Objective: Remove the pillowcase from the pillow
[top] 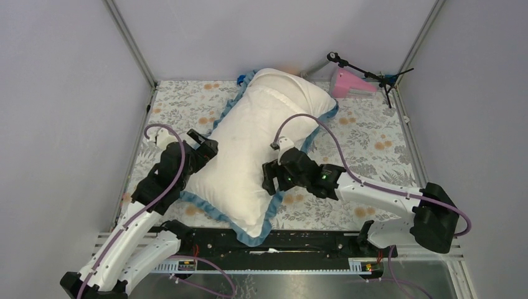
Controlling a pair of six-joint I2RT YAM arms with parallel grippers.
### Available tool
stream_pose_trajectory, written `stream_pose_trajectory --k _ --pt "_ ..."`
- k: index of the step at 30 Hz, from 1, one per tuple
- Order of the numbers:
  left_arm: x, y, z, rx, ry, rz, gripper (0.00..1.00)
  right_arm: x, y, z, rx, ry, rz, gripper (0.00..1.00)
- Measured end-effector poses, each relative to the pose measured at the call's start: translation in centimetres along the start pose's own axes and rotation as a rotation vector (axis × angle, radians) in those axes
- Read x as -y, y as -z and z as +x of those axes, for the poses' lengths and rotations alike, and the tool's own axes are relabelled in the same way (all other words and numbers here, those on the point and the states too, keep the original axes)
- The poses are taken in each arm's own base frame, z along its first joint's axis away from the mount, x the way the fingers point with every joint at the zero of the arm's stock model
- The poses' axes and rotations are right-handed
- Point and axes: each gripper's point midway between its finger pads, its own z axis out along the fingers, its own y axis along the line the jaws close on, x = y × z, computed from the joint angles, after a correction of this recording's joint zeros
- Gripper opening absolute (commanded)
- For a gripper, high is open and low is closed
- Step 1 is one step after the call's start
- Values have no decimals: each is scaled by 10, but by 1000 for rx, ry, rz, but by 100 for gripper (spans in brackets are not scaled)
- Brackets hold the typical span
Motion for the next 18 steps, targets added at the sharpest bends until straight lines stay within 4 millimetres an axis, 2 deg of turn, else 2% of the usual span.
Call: stream_pose_trajectory --k 1,3,6,9,10,13,15,18 --pt "0 1 -1 2 1 2 99 -11 3 -6 7 18 -29 94" --pt "-1 3 0 -4 0 0 99 -18 9 -24 47 37 -41 96" --pt "-3 4 5 -26 3 -3 99 -11 18 -57 111 45 -13 96" --pt "-3 4 14 -69 20 -2 99 24 28 -97 184 -17 49 96" --pt "-3 5 17 -81 28 -1 99 43 31 -111 211 -48 87 96" --pt "-9 2 30 -123 53 -16 99 84 37 -135 248 -113 178 96" --pt "-17 -3 42 -155 58 -40 99 99 34 -148 253 -133 211 96" --pt "-25 -10 56 -193 62 -70 99 114 20 -170 251 -147 249 97"
